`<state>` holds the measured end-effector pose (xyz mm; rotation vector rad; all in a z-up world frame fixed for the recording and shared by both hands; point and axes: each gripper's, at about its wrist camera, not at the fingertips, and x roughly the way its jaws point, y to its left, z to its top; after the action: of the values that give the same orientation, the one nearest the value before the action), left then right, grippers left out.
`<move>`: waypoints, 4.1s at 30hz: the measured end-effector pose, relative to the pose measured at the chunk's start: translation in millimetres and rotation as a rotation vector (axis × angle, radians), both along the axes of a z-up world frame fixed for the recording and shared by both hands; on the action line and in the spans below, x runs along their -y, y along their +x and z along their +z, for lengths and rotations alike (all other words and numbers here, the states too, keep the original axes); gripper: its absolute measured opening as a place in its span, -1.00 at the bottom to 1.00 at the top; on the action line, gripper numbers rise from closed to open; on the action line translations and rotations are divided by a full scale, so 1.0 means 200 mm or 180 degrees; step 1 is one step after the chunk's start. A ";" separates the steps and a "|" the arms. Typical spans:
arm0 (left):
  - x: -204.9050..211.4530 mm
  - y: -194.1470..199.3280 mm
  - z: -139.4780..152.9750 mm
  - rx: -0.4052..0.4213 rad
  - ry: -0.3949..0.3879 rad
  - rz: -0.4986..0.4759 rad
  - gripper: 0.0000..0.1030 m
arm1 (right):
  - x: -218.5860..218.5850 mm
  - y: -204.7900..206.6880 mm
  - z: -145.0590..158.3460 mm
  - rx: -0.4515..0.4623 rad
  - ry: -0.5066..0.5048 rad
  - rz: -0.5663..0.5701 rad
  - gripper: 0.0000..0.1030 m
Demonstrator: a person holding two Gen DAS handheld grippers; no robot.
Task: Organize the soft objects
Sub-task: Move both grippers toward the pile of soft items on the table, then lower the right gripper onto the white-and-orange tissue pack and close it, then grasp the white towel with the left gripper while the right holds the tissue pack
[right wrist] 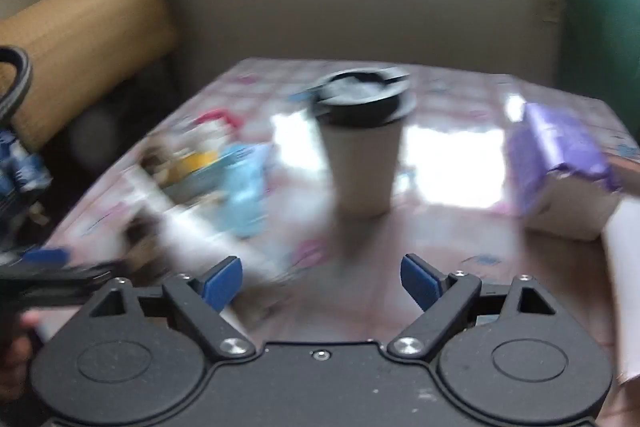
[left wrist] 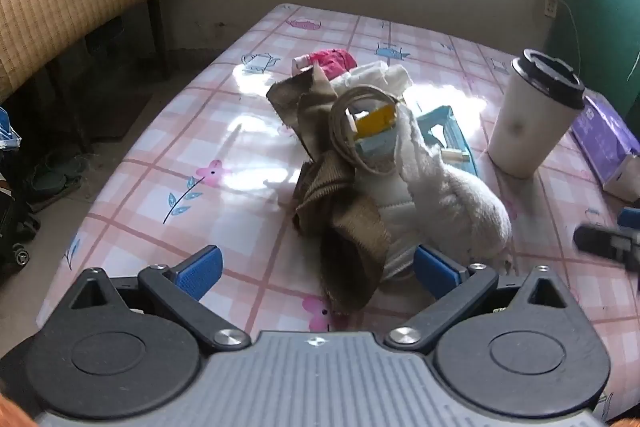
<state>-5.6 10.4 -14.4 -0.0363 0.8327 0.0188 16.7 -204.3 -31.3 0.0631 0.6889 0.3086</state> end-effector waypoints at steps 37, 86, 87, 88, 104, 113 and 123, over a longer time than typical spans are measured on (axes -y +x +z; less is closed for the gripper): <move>-0.02 -0.04 -0.05 -0.0089 -0.0031 0.0049 1.00 | -0.26 -0.11 -0.08 -0.0250 -0.0148 0.0630 0.96; 0.09 -0.01 0.02 0.0041 -0.0477 -0.0353 1.00 | -0.08 -0.04 -0.20 -0.0437 0.0006 0.0566 0.22; 0.12 -0.01 0.02 0.0046 -0.0492 -0.0422 1.00 | -0.06 -0.04 -0.20 -0.0433 0.0011 0.0535 0.22; 0.14 0.00 0.01 0.0047 -0.0477 -0.0481 1.00 | -0.03 -0.05 -0.20 -0.0436 0.0027 0.0504 0.22; 0.44 0.08 -0.15 0.0132 0.0215 -0.1611 0.67 | 0.09 -0.07 -0.20 -0.0447 0.0166 0.0273 0.22; 0.50 -0.06 -0.16 0.0314 0.0450 -0.1495 0.11 | 0.10 -0.09 -0.21 -0.0486 0.0193 0.0206 0.22; 0.54 0.05 -0.20 0.0296 0.0369 -0.1533 0.10 | 0.09 -0.10 -0.20 -0.0471 0.0190 0.0181 0.22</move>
<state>3.8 -97.0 -55.3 0.2710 0.7293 -0.3853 -3.4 -223.1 -71.7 0.1243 0.8293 0.3819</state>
